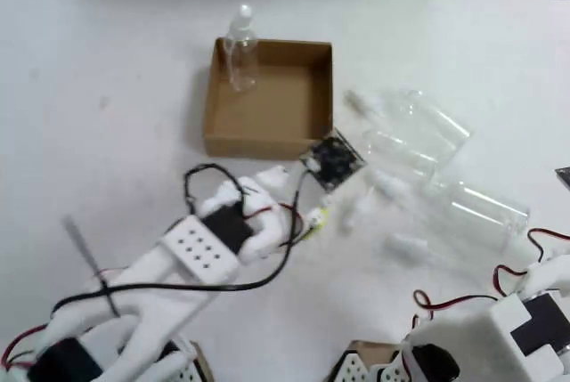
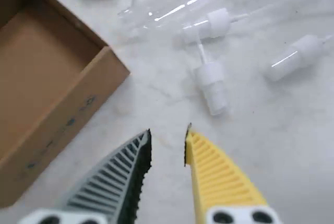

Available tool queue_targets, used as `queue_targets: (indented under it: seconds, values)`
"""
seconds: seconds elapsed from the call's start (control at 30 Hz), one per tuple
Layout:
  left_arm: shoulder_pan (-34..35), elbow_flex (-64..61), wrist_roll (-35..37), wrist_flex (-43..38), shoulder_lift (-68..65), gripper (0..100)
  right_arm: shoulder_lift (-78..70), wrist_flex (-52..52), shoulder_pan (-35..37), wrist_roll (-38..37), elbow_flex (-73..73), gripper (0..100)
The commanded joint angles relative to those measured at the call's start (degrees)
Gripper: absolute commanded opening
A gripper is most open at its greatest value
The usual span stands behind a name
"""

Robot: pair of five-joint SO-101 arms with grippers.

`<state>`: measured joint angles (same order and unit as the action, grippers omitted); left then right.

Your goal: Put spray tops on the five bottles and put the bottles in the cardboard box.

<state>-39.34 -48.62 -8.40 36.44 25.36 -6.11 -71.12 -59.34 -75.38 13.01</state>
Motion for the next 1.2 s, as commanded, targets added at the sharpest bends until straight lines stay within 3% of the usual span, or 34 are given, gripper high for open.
queue_targets:
  seconds: [0.0, 0.43, 0.67, 0.8, 0.97, 1.17]
  values:
    - [-3.03, 8.0, 0.62, -3.16, -9.27, 14, 2.33, -0.13, -0.31, -0.09, -1.32, 8.1]
    - [-6.64, 30.95, 0.44, -3.16, -38.99, 14, -3.65, 4.18, -0.04, -0.09, -1.67, 8.1]
    - [-6.9, 38.24, 0.26, -3.08, -46.64, 14, -3.91, 4.18, -0.22, -0.09, -1.67, 8.3]
    - [-6.55, 42.99, 0.62, 1.41, -49.36, 14, -4.0, 4.09, -0.31, -2.11, -1.67, 8.0]
    - [-6.55, 46.77, 4.31, 6.15, -51.74, 24, -4.09, 4.09, -0.31, -2.29, -1.67, 8.0]
    - [-6.46, 47.21, 6.24, 6.15, -52.09, 25, -4.09, 4.09, -0.48, -2.29, -1.67, 8.0]
